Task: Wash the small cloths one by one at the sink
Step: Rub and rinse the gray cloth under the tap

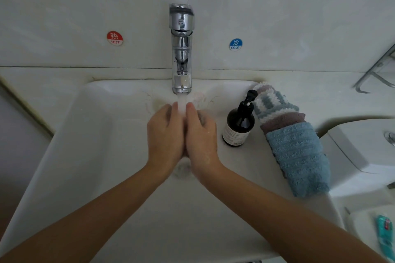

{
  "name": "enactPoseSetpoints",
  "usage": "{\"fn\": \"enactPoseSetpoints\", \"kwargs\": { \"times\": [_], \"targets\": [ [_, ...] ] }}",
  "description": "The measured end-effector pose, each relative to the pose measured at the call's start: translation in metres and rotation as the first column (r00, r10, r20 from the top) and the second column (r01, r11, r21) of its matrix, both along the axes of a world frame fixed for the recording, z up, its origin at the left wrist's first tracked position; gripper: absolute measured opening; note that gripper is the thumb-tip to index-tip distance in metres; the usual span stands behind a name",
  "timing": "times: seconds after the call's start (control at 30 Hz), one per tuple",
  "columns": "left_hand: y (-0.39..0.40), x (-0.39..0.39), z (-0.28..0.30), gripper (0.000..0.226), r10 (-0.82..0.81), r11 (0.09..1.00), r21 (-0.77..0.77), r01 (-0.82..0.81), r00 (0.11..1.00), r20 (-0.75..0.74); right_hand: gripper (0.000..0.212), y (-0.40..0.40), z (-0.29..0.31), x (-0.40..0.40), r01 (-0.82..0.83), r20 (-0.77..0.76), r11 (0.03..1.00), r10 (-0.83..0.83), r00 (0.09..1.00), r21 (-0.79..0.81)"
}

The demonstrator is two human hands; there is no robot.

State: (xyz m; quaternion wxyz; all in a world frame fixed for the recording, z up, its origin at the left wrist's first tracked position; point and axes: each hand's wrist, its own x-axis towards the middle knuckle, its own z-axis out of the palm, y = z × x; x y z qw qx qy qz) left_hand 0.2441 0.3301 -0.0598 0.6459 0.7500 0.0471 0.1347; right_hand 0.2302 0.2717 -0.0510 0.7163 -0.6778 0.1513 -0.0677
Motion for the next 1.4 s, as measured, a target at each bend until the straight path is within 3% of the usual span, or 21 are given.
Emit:
{"fn": "enactPoseSetpoints", "kwargs": {
  "times": [0.2,0.33,0.53,0.7,0.8,0.9,1.07,1.2,1.3,1.4],
  "targets": [
    [0.006,0.005,0.004,0.036,0.058,0.996,-0.067,-0.054,0.997,0.058,0.036,-0.002,-0.004,0.003,-0.181,-0.086,0.981,0.186,0.979,0.065],
    [0.007,0.007,0.002,0.029,0.066,0.996,-0.061,-0.063,0.997,0.048,0.044,-0.003,-0.001,0.004,-0.241,-0.145,0.955,0.266,0.953,0.170],
    [0.002,0.001,-0.003,0.019,0.026,0.987,0.162,-0.018,0.999,-0.047,0.026,-0.010,0.001,0.004,-0.126,-0.150,0.967,0.162,0.975,0.220],
    [-0.001,-0.001,-0.005,0.022,-0.070,0.996,0.051,0.074,0.995,-0.074,0.004,-0.012,0.003,0.008,-0.057,-0.049,0.957,0.074,0.996,0.284],
    [-0.002,-0.008,-0.002,0.026,-0.091,0.995,0.037,0.096,0.989,-0.116,0.010,-0.013,0.004,0.008,-0.040,0.005,0.950,0.041,0.999,0.310],
    [-0.001,-0.010,0.001,0.037,-0.119,0.992,0.017,0.124,0.973,-0.197,0.011,-0.013,0.006,0.009,-0.008,0.054,0.950,-0.009,0.999,0.312],
    [0.004,-0.006,-0.006,0.086,-0.220,0.972,0.019,0.235,0.932,-0.287,0.011,-0.016,0.010,0.011,0.061,0.056,0.939,-0.085,0.995,0.339],
    [0.007,-0.003,-0.008,0.094,-0.300,0.946,-0.002,0.323,0.875,-0.379,0.013,-0.017,0.008,0.013,0.081,0.053,0.943,-0.104,0.993,0.322],
    [0.009,-0.007,0.000,0.077,-0.349,0.937,-0.108,0.333,0.863,-0.364,0.012,-0.017,0.004,0.013,0.068,0.036,0.955,-0.082,0.996,0.290],
    [0.008,-0.007,0.001,0.040,-0.232,0.968,-0.162,0.191,0.928,-0.292,0.009,-0.014,-0.002,0.013,0.021,0.029,0.994,-0.024,0.999,0.108]
  ]
}}
